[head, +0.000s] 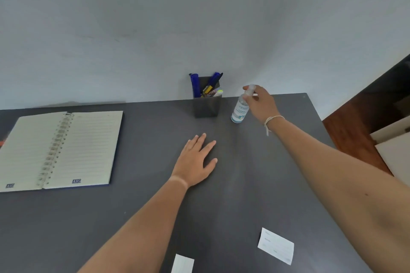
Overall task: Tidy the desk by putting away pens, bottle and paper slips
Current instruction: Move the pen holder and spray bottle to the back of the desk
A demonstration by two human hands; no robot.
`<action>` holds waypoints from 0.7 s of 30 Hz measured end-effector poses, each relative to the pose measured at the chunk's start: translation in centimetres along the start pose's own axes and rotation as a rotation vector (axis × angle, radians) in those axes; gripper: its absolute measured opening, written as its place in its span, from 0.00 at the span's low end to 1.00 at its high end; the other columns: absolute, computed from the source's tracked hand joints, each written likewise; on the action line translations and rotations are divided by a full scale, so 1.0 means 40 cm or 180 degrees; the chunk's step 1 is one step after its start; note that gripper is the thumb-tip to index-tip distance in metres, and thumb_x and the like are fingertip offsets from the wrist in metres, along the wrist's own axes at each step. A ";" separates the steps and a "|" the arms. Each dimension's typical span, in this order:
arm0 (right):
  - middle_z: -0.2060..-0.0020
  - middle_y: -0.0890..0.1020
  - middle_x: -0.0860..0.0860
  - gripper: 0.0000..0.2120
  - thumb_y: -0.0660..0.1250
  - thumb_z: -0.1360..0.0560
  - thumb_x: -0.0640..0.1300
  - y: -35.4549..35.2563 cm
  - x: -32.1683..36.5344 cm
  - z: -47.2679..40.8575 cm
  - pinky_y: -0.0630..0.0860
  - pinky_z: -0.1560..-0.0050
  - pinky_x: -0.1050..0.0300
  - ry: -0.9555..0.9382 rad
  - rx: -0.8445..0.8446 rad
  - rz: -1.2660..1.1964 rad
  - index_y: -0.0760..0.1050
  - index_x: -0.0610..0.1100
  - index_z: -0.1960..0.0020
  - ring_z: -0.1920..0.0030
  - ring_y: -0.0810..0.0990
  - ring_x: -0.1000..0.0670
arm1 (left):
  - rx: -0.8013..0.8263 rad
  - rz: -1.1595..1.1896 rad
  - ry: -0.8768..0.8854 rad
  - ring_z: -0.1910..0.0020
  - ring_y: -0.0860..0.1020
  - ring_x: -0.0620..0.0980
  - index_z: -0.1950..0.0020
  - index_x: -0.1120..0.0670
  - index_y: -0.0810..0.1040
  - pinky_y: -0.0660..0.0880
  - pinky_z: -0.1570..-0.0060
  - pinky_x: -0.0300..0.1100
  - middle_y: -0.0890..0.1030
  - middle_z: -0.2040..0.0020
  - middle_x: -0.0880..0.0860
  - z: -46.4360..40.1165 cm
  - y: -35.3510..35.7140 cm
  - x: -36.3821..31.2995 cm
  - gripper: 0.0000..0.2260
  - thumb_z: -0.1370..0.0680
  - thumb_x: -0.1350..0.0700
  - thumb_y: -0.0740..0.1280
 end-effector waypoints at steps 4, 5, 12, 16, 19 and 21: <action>0.40 0.77 0.45 0.15 0.55 0.20 0.48 0.015 0.010 -0.046 0.71 0.46 0.57 -0.0112 0.0037 0.0009 0.74 0.44 0.40 0.48 0.76 0.49 | -0.0121 -0.0180 0.0043 0.22 0.51 0.52 0.25 0.47 0.60 0.40 0.26 0.41 0.55 0.22 0.52 0.003 0.017 0.008 0.26 0.23 0.41 0.51; 0.41 0.77 0.45 0.16 0.54 0.20 0.49 0.019 0.013 -0.055 0.70 0.46 0.58 -0.0139 0.0062 0.0029 0.74 0.44 0.40 0.49 0.75 0.50 | -0.0153 -0.0213 0.0057 0.22 0.52 0.52 0.25 0.47 0.61 0.41 0.26 0.41 0.56 0.22 0.52 0.003 0.016 0.008 0.27 0.23 0.40 0.50; 0.46 0.80 0.45 0.19 0.51 0.19 0.51 0.051 0.046 -0.099 0.69 0.45 0.61 -0.0356 0.0173 0.0024 0.73 0.42 0.38 0.49 0.75 0.53 | -0.0282 -0.0186 0.0082 0.23 0.55 0.53 0.26 0.48 0.63 0.43 0.26 0.41 0.59 0.23 0.53 0.004 0.012 0.005 0.27 0.24 0.41 0.51; 0.45 0.81 0.40 0.19 0.52 0.19 0.51 0.060 0.059 -0.111 0.72 0.43 0.59 -0.0478 0.0278 0.0000 0.73 0.41 0.38 0.52 0.76 0.52 | -0.0324 -0.0169 0.0060 0.23 0.55 0.53 0.26 0.47 0.63 0.42 0.26 0.41 0.59 0.23 0.53 0.004 0.011 0.007 0.27 0.24 0.41 0.51; 0.45 0.81 0.40 0.18 0.52 0.19 0.51 0.059 0.059 -0.118 0.72 0.44 0.59 -0.0525 0.0298 0.0003 0.73 0.41 0.39 0.51 0.76 0.52 | -0.0322 -0.0180 0.0043 0.23 0.54 0.52 0.26 0.47 0.63 0.42 0.26 0.40 0.58 0.22 0.52 0.003 0.014 0.009 0.27 0.24 0.41 0.51; 0.47 0.81 0.44 0.18 0.53 0.19 0.51 0.059 0.052 -0.120 0.74 0.40 0.55 -0.0512 0.0293 -0.0038 0.73 0.42 0.40 0.49 0.76 0.52 | -0.0322 -0.0181 0.0039 0.23 0.55 0.53 0.26 0.47 0.63 0.43 0.26 0.41 0.59 0.23 0.52 0.003 0.014 0.009 0.27 0.24 0.41 0.51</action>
Point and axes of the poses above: each hand's wrist, its own z-axis away from the middle knuckle, its own y-axis out of the palm, x = y × z, the point moved 9 cm from there along -z, towards the middle knuckle
